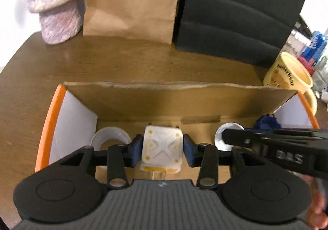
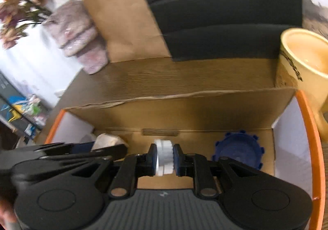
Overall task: Organize rigid objects
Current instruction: 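Open both tools to drop the cream block and white cap into the box, then withdraw both open tools from the box back toward the table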
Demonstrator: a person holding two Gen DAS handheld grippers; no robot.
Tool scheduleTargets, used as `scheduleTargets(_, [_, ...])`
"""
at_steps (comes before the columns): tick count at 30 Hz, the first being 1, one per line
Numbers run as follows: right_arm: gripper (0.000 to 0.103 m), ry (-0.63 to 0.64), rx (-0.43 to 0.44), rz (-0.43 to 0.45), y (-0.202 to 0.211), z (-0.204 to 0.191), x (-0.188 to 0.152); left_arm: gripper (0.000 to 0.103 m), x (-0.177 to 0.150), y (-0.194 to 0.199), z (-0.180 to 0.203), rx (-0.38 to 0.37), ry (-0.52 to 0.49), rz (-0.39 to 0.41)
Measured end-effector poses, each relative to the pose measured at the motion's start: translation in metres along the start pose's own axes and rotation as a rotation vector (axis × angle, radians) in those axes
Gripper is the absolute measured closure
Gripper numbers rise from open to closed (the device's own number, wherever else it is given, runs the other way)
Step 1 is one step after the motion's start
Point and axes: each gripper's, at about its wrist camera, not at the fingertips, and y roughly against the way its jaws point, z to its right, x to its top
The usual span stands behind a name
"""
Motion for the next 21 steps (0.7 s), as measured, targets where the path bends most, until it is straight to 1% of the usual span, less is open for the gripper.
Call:
scheduleTargets(1, [0.056,-0.003,-0.009,0.006,0.001,0.001,0.0,0.052,0.002,0.003,0.003,0.008,-0.015,0.025])
scheduleTargets(2, [0.047,0.007,-0.029,0.015,0.002,0.0,0.001,0.051,0.001,0.007,0.005,0.018,-0.029,0.042])
scheduleTargets(4, [0.048,0.057,-0.075,0.046,0.013,-0.007,-0.002,0.051,0.002,0.017,0.004,0.021,-0.024,0.058])
scheduleTargets(6, [0.048,0.098,-0.097,0.081,0.031,-0.016,-0.003,0.051,0.004,0.032,0.002,-0.001,-0.009,0.061])
scheduleTargets(7, [0.048,0.11,-0.1,0.099,0.045,-0.017,-0.002,0.051,0.003,0.042,0.001,0.0,-0.004,0.074])
scheduleTargets(10, [0.048,0.141,-0.095,0.138,0.084,-0.026,-0.005,0.045,0.0,0.074,-0.002,0.009,-0.019,0.11])
scheduleTargets(12, [0.047,0.17,-0.101,0.157,0.11,-0.035,-0.011,0.044,-0.003,0.096,-0.003,0.016,-0.027,0.126])
scheduleTargets(15, [0.046,0.215,-0.135,0.187,0.144,-0.045,-0.026,0.043,-0.016,0.134,-0.006,0.028,-0.037,0.16])
scheduleTargets(18, [0.046,0.246,-0.162,0.223,0.177,-0.053,-0.046,0.043,-0.034,0.171,-0.01,0.057,-0.037,0.204])
scheduleTargets(21, [0.045,0.285,-0.187,0.288,0.209,-0.061,-0.074,0.042,-0.062,0.211,-0.011,0.091,-0.03,0.294])
